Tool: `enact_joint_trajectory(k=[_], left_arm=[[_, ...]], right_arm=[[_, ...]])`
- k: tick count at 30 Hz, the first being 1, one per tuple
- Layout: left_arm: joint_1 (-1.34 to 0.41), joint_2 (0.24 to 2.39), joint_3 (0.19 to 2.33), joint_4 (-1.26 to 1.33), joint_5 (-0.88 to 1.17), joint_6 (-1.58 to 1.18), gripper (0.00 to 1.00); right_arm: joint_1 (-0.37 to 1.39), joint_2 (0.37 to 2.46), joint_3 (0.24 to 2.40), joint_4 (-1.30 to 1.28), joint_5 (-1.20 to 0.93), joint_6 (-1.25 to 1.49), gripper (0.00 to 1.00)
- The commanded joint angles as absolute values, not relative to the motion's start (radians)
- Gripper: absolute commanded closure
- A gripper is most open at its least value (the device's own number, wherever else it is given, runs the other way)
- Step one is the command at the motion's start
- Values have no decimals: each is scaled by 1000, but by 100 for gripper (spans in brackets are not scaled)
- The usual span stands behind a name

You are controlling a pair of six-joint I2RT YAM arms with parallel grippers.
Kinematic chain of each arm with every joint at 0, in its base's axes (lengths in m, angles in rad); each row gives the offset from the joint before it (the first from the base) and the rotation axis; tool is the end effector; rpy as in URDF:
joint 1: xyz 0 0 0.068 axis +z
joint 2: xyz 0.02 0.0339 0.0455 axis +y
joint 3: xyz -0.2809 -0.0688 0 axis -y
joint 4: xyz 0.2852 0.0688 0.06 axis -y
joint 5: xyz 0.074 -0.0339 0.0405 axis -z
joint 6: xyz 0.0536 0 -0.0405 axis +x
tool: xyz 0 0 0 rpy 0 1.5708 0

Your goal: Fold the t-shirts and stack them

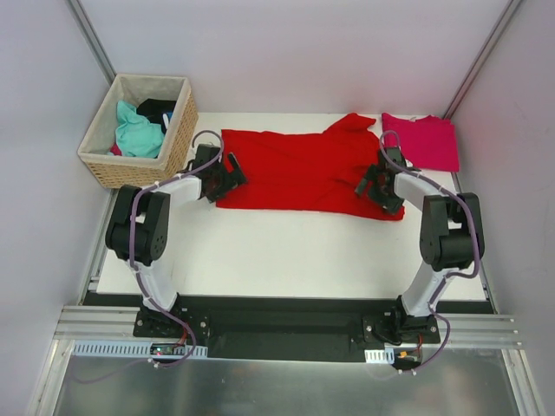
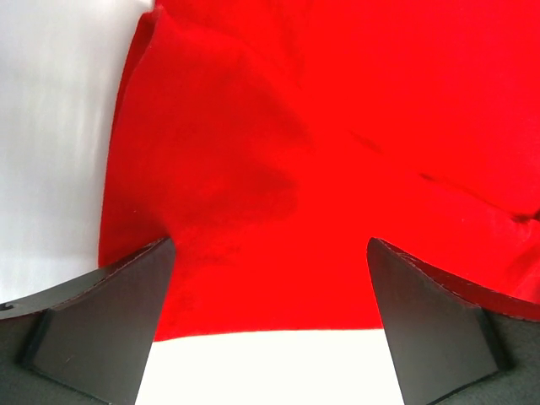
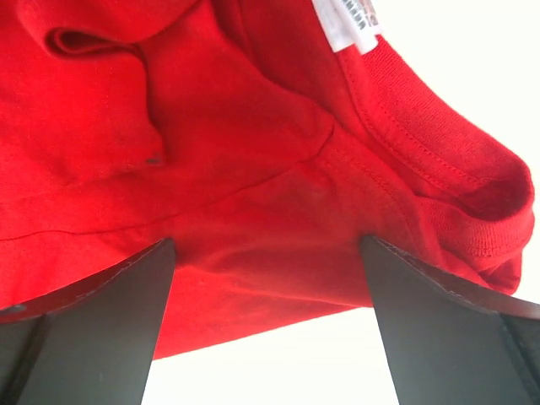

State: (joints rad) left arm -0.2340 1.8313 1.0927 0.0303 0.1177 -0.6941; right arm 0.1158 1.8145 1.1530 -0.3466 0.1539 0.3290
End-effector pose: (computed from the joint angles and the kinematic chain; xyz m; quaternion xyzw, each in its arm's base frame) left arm 0.4268 -0.1082 0.1545 -0.1829 0.8886 -0.2345 0.3492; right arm 0.4156 0.0401 0.1509 0.1231 0.9501 -0.0110 0.2863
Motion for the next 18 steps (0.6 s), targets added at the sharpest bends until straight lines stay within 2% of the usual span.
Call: enact_joint_trajectory(k=[1, 18], left_arm=[[-230, 1721, 962, -28, 63, -686, 1], [-233, 1255, 536, -158, 20, -742, 1]], right_arm=[[123, 1729, 1031, -394, 181, 391, 3], [224, 1340, 747, -479, 187, 403, 4]])
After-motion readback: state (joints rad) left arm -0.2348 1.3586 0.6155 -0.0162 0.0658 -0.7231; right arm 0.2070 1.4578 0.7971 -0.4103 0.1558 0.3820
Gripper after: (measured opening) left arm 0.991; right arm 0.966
